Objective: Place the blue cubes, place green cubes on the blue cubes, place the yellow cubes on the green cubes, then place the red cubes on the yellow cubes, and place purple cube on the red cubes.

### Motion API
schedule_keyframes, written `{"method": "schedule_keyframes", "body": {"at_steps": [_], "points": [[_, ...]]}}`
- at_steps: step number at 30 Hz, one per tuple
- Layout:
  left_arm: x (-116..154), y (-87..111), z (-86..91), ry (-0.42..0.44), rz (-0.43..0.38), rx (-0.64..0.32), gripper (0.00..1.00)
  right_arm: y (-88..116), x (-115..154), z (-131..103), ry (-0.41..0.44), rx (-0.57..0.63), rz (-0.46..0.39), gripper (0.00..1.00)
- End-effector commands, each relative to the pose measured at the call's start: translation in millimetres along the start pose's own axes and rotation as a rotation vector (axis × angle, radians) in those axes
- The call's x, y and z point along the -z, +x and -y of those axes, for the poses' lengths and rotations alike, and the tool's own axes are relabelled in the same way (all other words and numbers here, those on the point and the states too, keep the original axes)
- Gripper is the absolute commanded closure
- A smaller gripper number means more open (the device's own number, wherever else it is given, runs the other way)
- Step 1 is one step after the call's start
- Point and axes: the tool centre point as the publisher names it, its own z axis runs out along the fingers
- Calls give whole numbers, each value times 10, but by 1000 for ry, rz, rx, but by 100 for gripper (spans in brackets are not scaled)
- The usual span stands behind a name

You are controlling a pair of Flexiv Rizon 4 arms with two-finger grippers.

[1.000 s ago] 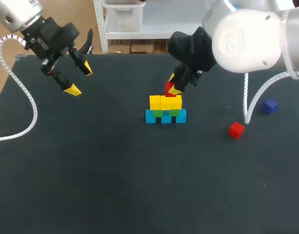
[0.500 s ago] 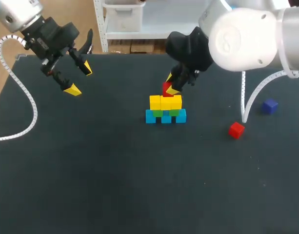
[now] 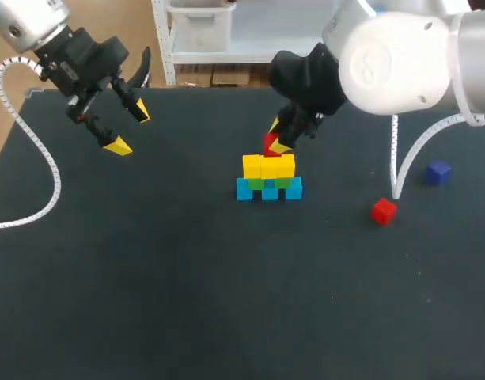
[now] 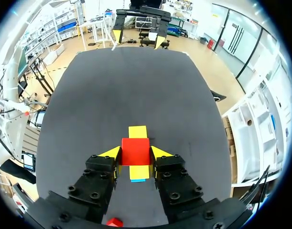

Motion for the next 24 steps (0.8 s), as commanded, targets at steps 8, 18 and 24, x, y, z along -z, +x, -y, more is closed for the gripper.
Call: {"method": "schedule_keyframes", "body": {"at_steps": [8,18,24], "points": [[0,4,-3,0,-1,-2,0,23,-37,-26,-7,-3,-6,100],[0,4,-3,0,-1,-2,0,130,-33,-17,6,-25,-27,100],[0,4,-3,0,-1,-2,0,175,-47,4,9,-39,-32,100]]}}
